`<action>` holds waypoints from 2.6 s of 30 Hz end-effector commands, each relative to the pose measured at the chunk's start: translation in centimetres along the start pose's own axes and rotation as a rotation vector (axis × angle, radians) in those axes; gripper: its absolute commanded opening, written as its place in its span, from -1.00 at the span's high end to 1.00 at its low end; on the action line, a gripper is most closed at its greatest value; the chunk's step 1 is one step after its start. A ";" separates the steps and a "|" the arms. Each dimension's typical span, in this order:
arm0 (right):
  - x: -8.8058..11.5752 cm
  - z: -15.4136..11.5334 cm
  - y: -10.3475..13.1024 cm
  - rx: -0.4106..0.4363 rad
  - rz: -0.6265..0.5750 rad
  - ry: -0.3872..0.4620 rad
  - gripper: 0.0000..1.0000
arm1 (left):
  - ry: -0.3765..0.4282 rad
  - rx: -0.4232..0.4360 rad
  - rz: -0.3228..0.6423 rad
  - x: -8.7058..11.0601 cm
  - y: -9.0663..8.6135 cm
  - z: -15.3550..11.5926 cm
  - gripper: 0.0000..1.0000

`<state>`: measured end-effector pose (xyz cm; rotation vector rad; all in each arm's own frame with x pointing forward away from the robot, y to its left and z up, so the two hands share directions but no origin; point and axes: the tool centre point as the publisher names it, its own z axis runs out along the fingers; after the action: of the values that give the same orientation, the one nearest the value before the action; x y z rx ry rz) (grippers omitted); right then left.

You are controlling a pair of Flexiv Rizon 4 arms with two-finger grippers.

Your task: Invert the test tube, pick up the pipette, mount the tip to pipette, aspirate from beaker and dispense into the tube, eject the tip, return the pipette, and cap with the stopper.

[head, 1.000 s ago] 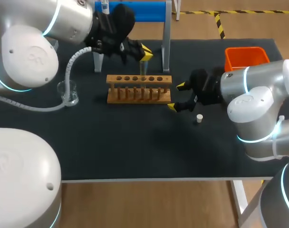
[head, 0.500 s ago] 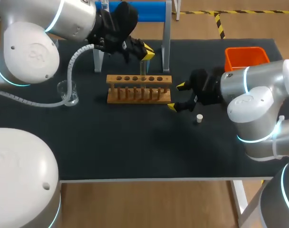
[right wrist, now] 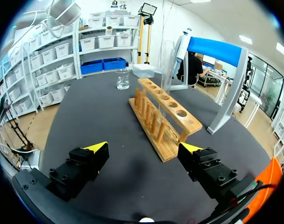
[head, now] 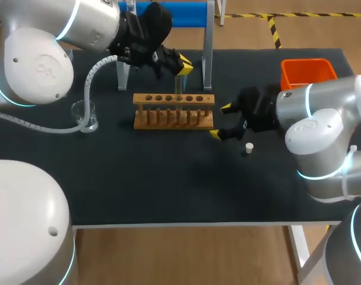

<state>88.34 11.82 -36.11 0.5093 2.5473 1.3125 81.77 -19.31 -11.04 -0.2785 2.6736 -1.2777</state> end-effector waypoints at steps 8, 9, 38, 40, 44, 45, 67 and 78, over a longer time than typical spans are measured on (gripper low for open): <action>2.5 -7.3 0.5 -0.119 -0.044 0.021 -1.00 | -0.001 -0.004 -0.001 0.0 -0.1 0.0 1.00; 2.7 -7.8 0.6 -0.130 -0.054 0.031 -1.00 | -0.001 -0.004 -0.001 0.0 -0.1 0.0 1.00; 6.4 -12.5 7.0 -0.464 -0.211 0.355 -1.00 | -0.001 -0.004 -0.001 0.0 -0.1 0.0 1.00; 6.4 -12.3 7.5 -0.485 -0.214 0.380 -1.00 | -0.001 -0.004 -0.001 0.0 -0.1 0.0 1.00; 6.4 -12.0 8.8 -0.507 -0.226 0.404 -1.00 | -0.001 -0.004 -0.001 0.0 -0.1 0.0 1.00; 6.5 -11.9 9.2 -0.516 -0.227 0.410 -1.00 | -0.001 -0.004 -0.001 0.0 -0.1 0.0 1.00; 7.8 -8.9 16.0 -0.542 -0.135 0.486 -1.00 | -0.001 -0.004 -0.001 0.0 -0.1 0.0 1.00; 8.6 -8.4 18.8 -0.588 -0.150 0.495 -1.00 | -0.001 -0.004 -0.001 0.0 -0.1 0.0 1.00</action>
<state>81.10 18.75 -16.53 -0.1376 2.2776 2.2223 81.79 -19.34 -11.06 -0.2776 2.6718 -1.2795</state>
